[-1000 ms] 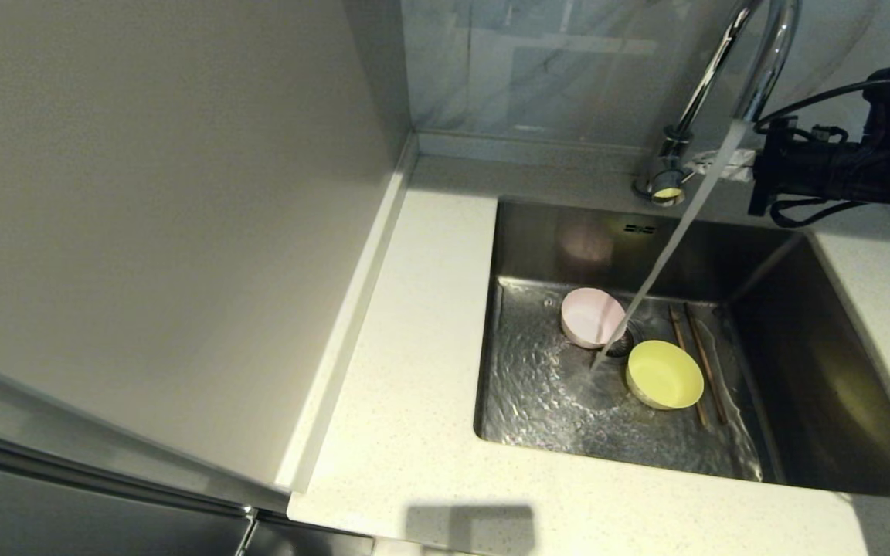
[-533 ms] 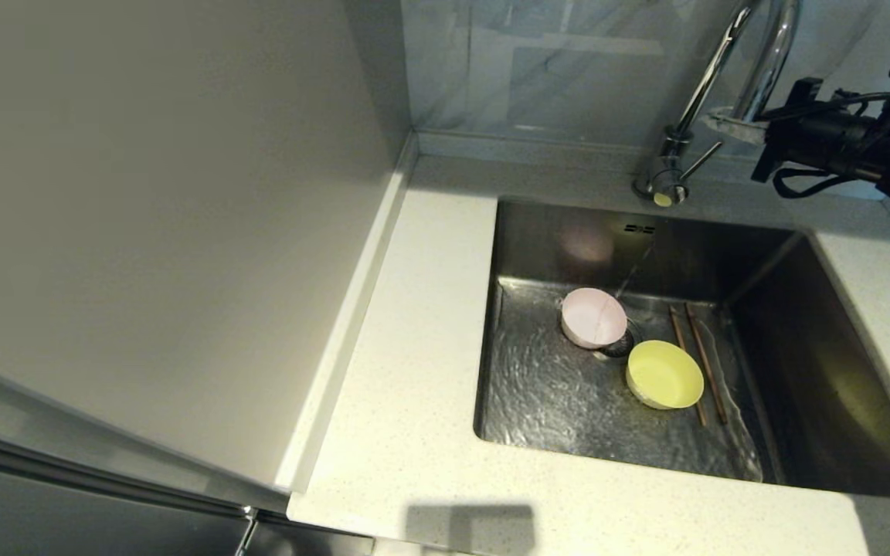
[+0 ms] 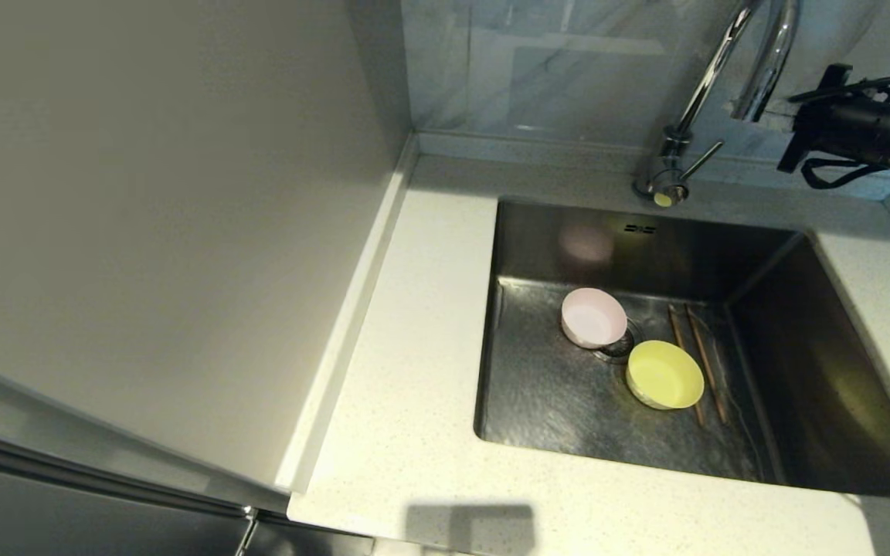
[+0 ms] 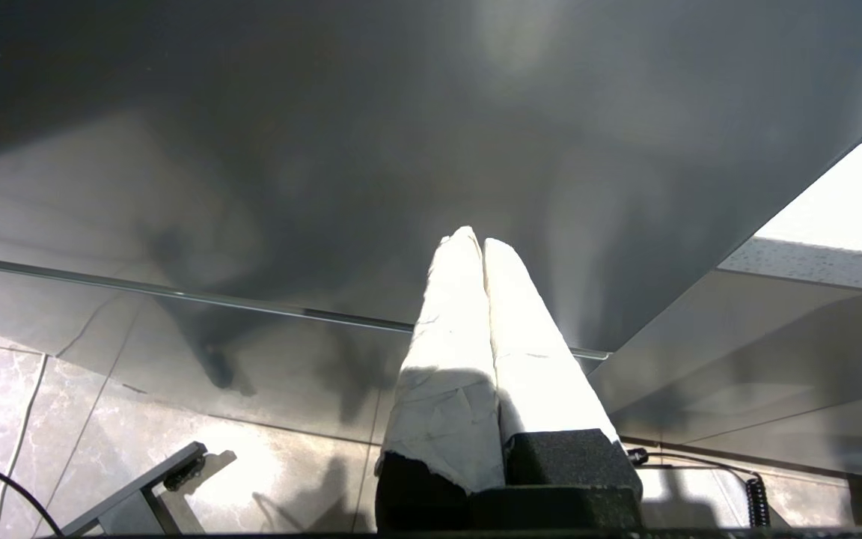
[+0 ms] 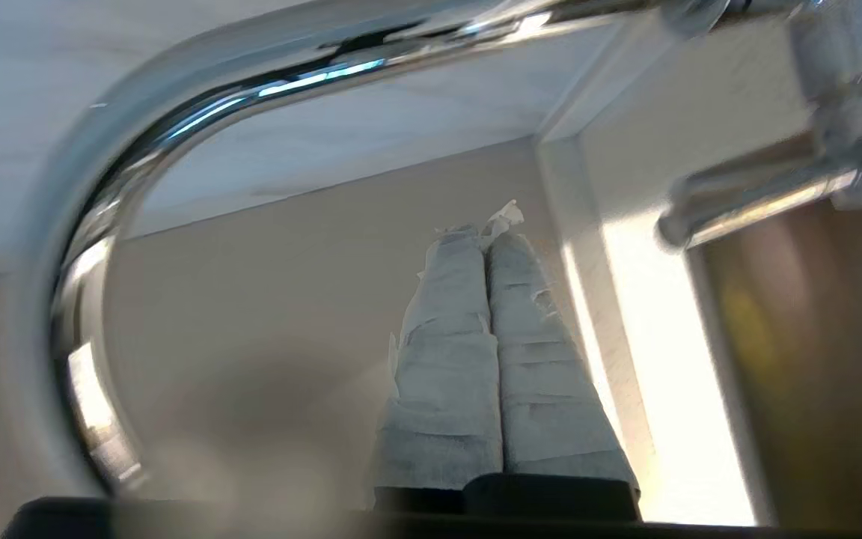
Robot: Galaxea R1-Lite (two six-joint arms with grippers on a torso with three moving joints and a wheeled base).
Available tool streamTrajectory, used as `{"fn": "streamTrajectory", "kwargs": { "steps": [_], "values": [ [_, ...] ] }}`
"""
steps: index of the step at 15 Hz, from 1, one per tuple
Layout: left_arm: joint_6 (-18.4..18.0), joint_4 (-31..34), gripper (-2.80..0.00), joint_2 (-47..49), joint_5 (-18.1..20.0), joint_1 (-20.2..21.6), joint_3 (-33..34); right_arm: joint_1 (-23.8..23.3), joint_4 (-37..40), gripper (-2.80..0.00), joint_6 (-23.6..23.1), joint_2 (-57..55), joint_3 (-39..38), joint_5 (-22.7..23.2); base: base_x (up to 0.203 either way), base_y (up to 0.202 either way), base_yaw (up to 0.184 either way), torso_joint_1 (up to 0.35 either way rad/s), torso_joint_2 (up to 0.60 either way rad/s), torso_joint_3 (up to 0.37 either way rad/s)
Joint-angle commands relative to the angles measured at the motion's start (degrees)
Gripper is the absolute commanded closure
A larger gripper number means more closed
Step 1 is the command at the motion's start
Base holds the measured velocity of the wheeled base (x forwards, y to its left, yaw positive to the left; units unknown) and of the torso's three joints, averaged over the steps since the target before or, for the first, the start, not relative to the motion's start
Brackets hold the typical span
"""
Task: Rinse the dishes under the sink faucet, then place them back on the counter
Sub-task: Put a bowl back to the table from the sink
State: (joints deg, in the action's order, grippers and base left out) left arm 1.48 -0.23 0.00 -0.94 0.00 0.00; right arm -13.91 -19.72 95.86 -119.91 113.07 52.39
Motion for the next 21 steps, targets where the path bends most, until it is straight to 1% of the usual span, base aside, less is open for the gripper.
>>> {"fn": "streamTrajectory", "kwargs": {
  "steps": [1, 3, 5, 7, 9, 11, 12, 13, 14, 15, 16, 17, 18, 19, 20, 21],
  "values": [
    [0.02, -0.03, 0.00, -0.18, -0.03, 0.00, 0.00, -0.42, 0.10, 0.00, 1.07, 0.97, -0.74, 1.21, 0.000, 0.000, 0.000, 0.000, 0.00, 0.000],
    [0.02, -0.03, 0.00, -0.18, -0.03, 0.00, 0.00, -0.50, 0.09, 0.00, 0.79, 1.52, -2.29, 3.25, 0.000, 0.000, 0.000, 0.000, 0.00, 0.000],
    [0.02, -0.03, 0.00, -0.18, -0.03, 0.00, 0.00, -2.03, 0.04, 0.00, -0.49, 2.81, -3.96, 5.83, 0.000, 0.000, 0.000, 0.000, 0.00, 0.000],
    [0.09, -0.03, 0.00, -0.18, -0.03, 0.00, 0.00, -3.99, 0.04, 0.00, -2.34, 4.92, -7.70, 7.78, 0.000, 0.000, 0.000, 0.000, 0.00, 0.000],
    [0.02, -0.03, 0.00, -0.18, -0.03, 0.00, 0.00, -5.87, 0.06, 0.00, -8.04, 7.87, -13.85, 8.43, 0.000, 0.000, 0.000, 0.000, 0.00, 0.000],
    [0.02, -0.03, 0.00, -0.18, -0.03, 0.00, 0.00, -7.24, 0.86, 0.00, -14.90, 11.36, -22.59, 8.41, 0.000, 0.000, 0.000, 0.000, 0.00, 0.000],
    [0.02, -0.03, 0.00, -0.18, -0.03, 0.00, 0.00, -7.76, 2.65, 0.00, -20.02, 13.36, -27.21, 8.01, 0.000, 0.000, 0.000, 0.000, 0.00, 0.000],
    [0.02, -0.03, 0.00, -0.18, -0.03, 0.00, 0.00, -8.15, 6.20, 0.00, -29.32, 15.01, -30.55, 6.79, 0.000, 0.000, 0.000, 0.000, 0.00, 0.000],
    [0.02, -0.02, 0.00, -0.18, -0.03, 0.00, 0.00, -8.35, 10.20, 0.00, -41.57, 16.22, -33.59, 4.31, 0.000, 0.000, 0.000, 0.000, 0.00, 0.000],
    [0.02, -0.03, 0.00, -0.18, -0.03, 0.00, 0.00, -8.55, 13.37, 0.00, -56.52, 17.28, -36.94, 1.16, 0.000, 0.000, 0.000, 0.000, 0.00, 0.000],
    [0.02, -0.03, 0.00, -0.18, -0.03, 0.00, 0.00, -9.45, 16.05, 0.00, -74.33, 18.42, -40.63, -2.53, 0.000, 0.000, 0.000, 0.000, 0.00, 0.000],
    [0.02, -0.03, 0.00, -0.18, -0.03, 0.00, 0.00, -11.55, 18.54, 0.00, -91.76, 19.74, -44.08, -6.34, 0.000, 0.000, 0.000, 0.000, 0.00, 0.000],
    [0.02, -0.03, 0.00, -0.18, -0.03, 0.00, 0.00, -14.50, 21.24, 0.00, -105.67, 21.23, -46.60, -10.38, 0.000, 0.000, 0.000, 0.000, 0.00, 0.000],
    [0.02, -0.03, 0.00, -0.18, -0.03, 0.00, 0.00, -18.35, 25.50, 0.00, -116.34, 23.33, -48.50, -17.73, 0.000, 0.000, 0.000, 0.000, 0.00, 0.000],
    [0.02, -0.03, 0.00, -0.18, -0.03, 0.00, 0.00, -20.27, 30.86, 0.00, -122.39, 25.32, -49.56, -29.60, 0.000, 0.000, 0.000, 0.000, 0.00, 0.000],
    [0.02, -0.03, 0.00, -0.18, -0.03, 0.00, 0.00, -20.95, 36.35, 0.00, -124.15, 27.11, -50.19, -42.65, 0.000, 0.000, 0.000, 0.000, 0.00, 0.000]
  ]
}}
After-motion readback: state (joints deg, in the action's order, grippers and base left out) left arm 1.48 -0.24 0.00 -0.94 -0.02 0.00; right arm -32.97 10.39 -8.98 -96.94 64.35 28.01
